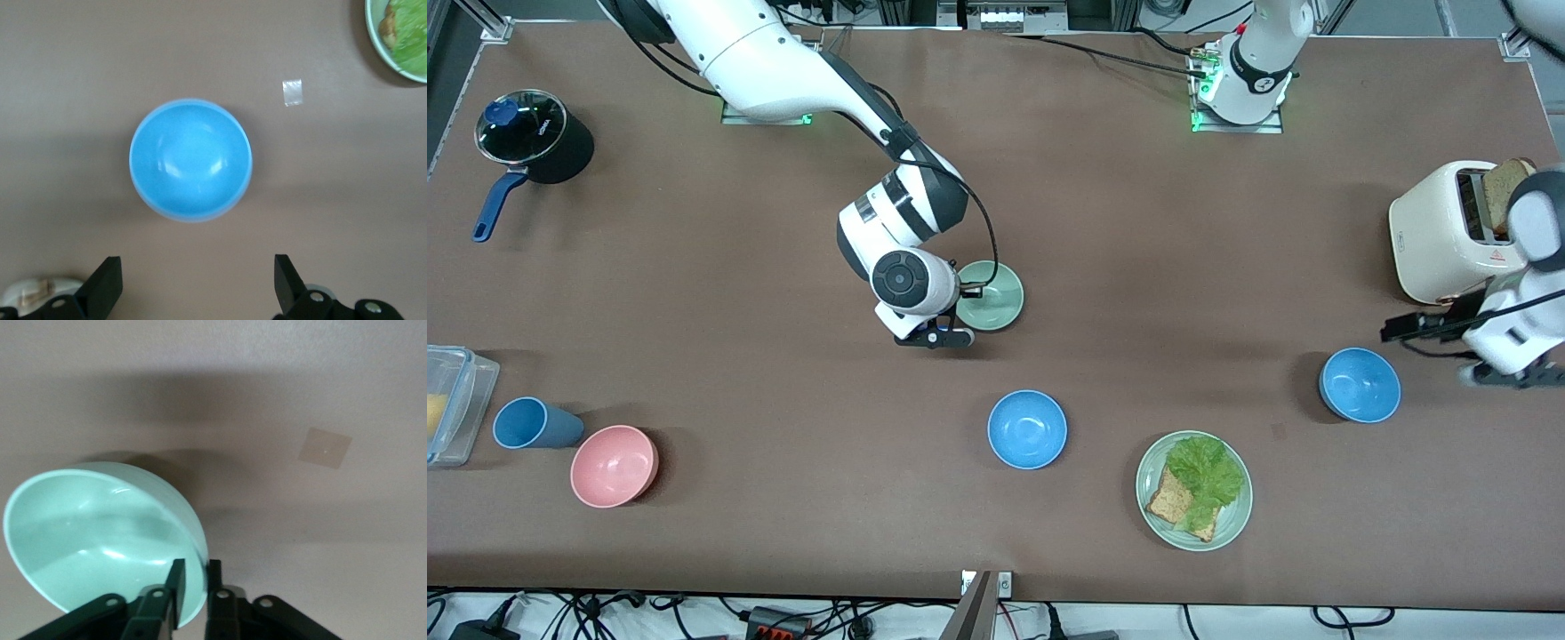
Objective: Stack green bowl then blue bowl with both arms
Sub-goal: 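Release the green bowl with the right gripper while the left gripper grasps the blue bowl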
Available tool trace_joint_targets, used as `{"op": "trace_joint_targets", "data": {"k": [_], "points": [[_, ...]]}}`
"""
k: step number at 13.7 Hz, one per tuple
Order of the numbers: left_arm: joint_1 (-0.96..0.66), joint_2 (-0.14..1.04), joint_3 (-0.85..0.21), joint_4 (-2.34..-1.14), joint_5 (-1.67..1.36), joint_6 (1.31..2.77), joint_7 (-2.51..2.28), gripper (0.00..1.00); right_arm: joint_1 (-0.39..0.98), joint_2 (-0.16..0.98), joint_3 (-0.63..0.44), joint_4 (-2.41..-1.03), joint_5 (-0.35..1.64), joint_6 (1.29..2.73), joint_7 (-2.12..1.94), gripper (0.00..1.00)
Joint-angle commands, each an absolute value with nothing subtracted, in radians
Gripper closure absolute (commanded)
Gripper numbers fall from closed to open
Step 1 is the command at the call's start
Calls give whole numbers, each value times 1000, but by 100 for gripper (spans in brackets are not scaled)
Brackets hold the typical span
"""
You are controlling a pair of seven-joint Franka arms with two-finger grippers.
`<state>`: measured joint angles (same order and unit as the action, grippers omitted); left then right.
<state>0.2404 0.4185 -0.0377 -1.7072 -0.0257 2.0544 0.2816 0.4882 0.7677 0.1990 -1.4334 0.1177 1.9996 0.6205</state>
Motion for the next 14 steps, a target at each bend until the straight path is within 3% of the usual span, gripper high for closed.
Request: {"op": "trace_joint_targets", "data": {"k": [1, 7, 9, 12, 14], "points": [[279, 550, -41, -1625, -51, 2137, 408, 0, 483, 709, 190, -1385, 124, 1974, 640, 0], [322, 707, -44, -1477, -52, 2138, 532, 0, 414, 525, 97, -1353, 5, 1853, 562, 0], [324, 712, -44, -1477, -52, 2141, 532, 8, 350, 485, 91, -1335, 6, 1823, 507, 0], [325, 727, -44, -1488, -49, 2189, 535, 29, 266, 445, 87, -1324, 9, 1764, 411, 0], [336, 739, -46, -1488, -51, 2194, 570, 33, 197, 402, 89, -1325, 8, 1735, 408, 0]]}}
